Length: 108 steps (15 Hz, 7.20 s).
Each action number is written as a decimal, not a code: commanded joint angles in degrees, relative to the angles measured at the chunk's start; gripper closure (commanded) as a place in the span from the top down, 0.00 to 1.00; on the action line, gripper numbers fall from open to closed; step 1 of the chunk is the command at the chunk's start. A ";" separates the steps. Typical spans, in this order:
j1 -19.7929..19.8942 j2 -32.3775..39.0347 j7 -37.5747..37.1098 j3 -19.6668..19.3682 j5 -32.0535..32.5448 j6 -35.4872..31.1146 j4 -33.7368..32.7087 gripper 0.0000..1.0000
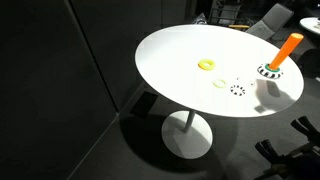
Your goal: Put the clear ring on the ring toss
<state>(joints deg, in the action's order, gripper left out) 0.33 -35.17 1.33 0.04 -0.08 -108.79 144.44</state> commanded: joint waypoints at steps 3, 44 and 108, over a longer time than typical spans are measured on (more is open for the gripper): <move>-0.18 0.03 -0.10 -0.14 0.09 0.13 -0.11 1.00; -0.48 25.13 0.13 0.20 0.02 -11.30 -9.08 1.00; -0.81 62.55 0.54 -1.80 2.85 -45.40 -16.79 0.68</move>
<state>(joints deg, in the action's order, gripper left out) 0.07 26.34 2.71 -0.88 1.11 -154.00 128.99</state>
